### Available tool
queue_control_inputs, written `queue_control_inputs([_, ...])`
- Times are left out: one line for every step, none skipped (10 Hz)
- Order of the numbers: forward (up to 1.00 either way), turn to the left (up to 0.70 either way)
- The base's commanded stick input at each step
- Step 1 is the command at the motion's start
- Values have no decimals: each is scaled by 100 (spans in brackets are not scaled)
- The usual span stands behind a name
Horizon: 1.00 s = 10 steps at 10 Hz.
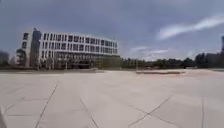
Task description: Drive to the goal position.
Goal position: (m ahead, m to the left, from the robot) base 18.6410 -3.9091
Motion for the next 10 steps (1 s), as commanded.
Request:
queue_control_inputs([100,0])
queue_control_inputs([100,0])
queue_control_inputs([100,0])
queue_control_inputs([100,0])
queue_control_inputs([100,0])
queue_control_inputs([100,0])
queue_control_inputs([100,0])
queue_control_inputs([100,0])
queue_control_inputs([100,0])
queue_control_inputs([100,0])
